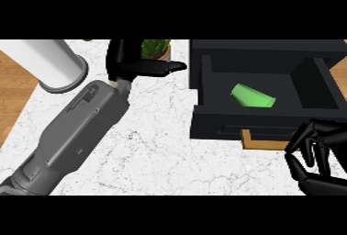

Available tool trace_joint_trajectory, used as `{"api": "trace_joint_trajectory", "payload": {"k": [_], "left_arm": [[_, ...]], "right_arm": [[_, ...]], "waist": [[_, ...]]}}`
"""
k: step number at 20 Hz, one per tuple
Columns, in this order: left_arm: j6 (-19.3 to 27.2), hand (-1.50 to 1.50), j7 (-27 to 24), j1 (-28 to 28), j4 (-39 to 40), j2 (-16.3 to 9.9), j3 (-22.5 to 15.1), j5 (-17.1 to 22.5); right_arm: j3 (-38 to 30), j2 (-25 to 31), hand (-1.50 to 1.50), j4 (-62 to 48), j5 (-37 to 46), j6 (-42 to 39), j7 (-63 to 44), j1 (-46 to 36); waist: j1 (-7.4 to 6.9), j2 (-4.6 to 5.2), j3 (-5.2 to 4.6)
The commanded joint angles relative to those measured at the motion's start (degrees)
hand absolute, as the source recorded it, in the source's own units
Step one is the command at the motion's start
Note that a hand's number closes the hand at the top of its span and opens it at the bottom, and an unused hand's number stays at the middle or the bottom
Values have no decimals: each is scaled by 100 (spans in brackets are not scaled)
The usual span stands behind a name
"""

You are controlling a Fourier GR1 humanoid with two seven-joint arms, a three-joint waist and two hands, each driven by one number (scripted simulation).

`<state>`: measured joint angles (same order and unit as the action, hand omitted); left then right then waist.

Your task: Pick up the cup, place it into the drawer and close the drawer

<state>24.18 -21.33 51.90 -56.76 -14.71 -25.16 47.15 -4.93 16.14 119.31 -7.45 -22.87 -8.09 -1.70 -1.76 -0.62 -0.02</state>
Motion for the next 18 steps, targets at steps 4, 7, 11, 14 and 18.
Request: {"api": "trace_joint_trajectory", "payload": {"k": [4,7,11,14,18], "left_arm": [[37,-150,71,-1899,-1920,-820,0,-98],[-217,-150,289,-2251,-2294,-1133,339,56],[-696,-150,266,-2664,-2453,-1479,481,245],[-1154,-150,-11,-3111,-2354,-1589,714,334],[-1271,-150,45,-3763,-2950,-1837,909,299]], "right_arm": [[147,-4,150,-639,800,119,126,-252],[734,-168,150,-696,1631,157,578,85],[1159,413,150,-698,2936,163,1027,-114],[1353,469,150,-1547,3683,508,1466,-432],[1760,247,150,-2279,4439,1065,1832,-434]], "waist": [[-35,25,2],[65,41,4],[-37,42,-1],[-37,86,1],[39,64,5]]}}
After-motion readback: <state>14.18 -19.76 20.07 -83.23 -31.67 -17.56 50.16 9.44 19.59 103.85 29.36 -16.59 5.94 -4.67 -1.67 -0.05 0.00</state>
